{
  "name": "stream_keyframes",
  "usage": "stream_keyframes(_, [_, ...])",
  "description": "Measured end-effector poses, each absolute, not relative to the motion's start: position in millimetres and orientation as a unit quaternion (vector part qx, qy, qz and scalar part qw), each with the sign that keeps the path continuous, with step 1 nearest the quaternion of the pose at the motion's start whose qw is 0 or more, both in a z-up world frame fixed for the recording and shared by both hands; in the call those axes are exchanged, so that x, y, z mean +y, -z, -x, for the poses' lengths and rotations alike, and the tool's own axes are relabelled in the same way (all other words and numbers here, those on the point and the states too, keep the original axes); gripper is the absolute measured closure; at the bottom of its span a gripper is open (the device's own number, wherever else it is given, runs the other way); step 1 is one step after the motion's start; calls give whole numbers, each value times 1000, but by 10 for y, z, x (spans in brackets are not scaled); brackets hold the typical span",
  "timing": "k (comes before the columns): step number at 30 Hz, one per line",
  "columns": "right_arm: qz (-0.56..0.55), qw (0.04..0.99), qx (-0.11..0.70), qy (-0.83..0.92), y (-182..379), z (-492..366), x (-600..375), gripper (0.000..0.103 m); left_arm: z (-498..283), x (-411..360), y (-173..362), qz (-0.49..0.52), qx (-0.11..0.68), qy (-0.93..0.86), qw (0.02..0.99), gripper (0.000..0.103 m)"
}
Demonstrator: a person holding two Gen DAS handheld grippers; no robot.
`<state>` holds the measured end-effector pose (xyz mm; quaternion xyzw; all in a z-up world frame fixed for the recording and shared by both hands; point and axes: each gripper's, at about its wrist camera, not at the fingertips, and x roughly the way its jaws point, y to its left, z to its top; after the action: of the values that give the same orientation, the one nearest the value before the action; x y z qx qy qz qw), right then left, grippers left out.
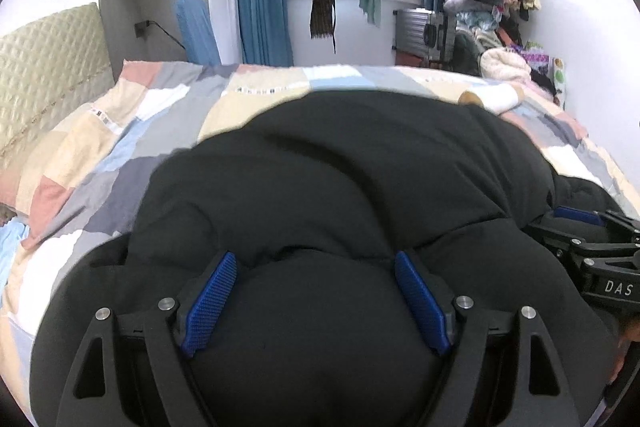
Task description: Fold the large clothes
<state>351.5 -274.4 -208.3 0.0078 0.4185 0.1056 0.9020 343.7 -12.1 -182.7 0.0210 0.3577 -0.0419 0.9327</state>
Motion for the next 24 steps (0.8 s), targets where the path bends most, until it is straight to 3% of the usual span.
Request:
stream_keyframes(4, [-22, 909, 402, -112, 2010, -3585, -2821, 20, -3408, -121, 1599, -39, 339, 38, 939, 22])
stream_keyframes(6, [-19, 913, 393, -106, 1918, -3621, -2881, 20, -3321, -61, 1377, -51, 289, 18, 956, 21])
stream_keyframes(9, [13, 942, 331, -59, 1652, -3603, -3053, 18, -3358, 70, 1236, -48, 267, -9, 962, 17])
stream_keyframes(11, [8, 949, 313, -50, 1561, -3625, -3175, 14, -3473, 168, 1249, -47, 277, -30, 959, 17])
stream_keyframes(17, [32, 928, 365, -67, 1789, -3857, -3262, 13, -3743, 354, 1565, -43, 358, -55, 931, 17])
stream_keyframes(24, [15, 917, 395, -62, 2056, -3798, -3269, 13, -3607, 427, 1788, -34, 376, -42, 925, 17])
